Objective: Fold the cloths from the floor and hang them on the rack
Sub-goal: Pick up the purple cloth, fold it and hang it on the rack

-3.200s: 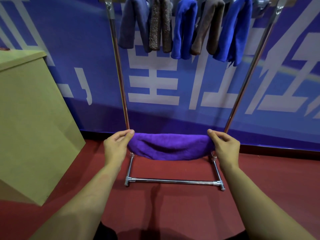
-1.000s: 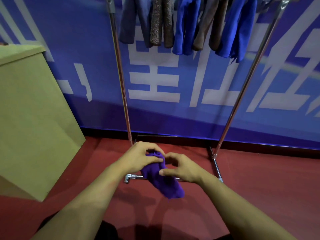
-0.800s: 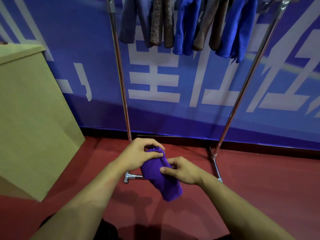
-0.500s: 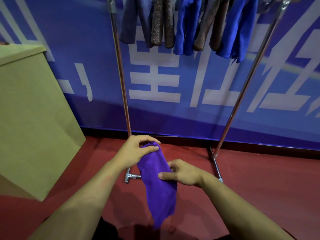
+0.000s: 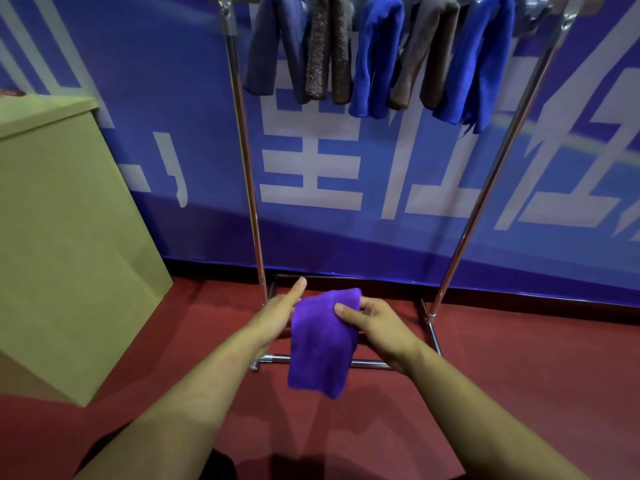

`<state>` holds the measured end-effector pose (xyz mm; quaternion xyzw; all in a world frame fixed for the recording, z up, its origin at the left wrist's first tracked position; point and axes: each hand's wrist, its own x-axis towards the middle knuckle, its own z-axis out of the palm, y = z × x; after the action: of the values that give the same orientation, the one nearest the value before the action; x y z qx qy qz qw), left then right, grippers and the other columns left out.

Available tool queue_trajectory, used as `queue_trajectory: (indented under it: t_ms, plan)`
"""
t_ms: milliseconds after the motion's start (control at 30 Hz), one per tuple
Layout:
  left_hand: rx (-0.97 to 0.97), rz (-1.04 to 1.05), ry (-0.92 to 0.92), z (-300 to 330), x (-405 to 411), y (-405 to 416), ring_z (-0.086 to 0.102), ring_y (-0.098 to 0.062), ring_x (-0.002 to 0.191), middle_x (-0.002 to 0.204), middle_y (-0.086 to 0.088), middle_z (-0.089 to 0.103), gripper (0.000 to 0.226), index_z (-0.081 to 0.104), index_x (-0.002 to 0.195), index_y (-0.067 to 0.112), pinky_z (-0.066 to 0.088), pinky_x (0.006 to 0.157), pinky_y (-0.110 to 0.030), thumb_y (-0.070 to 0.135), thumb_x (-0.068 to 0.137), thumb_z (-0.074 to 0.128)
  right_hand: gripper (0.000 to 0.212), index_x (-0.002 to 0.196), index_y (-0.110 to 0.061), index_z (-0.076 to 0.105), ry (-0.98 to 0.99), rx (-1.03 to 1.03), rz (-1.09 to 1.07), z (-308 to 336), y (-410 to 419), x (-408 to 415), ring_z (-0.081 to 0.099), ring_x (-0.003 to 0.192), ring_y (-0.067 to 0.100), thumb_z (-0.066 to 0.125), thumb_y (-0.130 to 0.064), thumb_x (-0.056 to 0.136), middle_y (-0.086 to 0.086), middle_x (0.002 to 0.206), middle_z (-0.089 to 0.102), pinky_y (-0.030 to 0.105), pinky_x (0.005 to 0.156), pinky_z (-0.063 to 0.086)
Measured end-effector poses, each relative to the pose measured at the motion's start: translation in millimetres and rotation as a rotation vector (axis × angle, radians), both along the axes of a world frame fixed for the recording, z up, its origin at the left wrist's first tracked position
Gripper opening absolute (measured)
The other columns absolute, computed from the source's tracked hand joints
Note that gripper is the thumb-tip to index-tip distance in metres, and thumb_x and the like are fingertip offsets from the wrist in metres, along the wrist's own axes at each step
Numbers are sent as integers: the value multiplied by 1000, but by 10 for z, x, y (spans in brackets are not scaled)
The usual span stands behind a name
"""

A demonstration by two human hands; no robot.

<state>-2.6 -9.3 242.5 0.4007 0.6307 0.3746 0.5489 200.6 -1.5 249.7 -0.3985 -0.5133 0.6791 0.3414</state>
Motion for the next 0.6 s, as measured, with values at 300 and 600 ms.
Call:
queue_trajectory:
  t_ms: [300,600]
  plan:
    - [514,130,285,-17,60,62,62,-6,71,80,3,72,21,72,86,26,56,75,-32,47,83,74,23,119,-3,67,88,-17,-169,-11,61,13,70,98,24,61,-3,97,15,112,75,32,75,59]
    - [335,-195,-45,-37,284,-70,70,-14,98,106,-7,77,21,73,109,12,53,96,-40,28,97,65,38,124,-6,57,193,12,-160,29,3,-58,72,102,32,66,9,90,13,116,70,49,84,60]
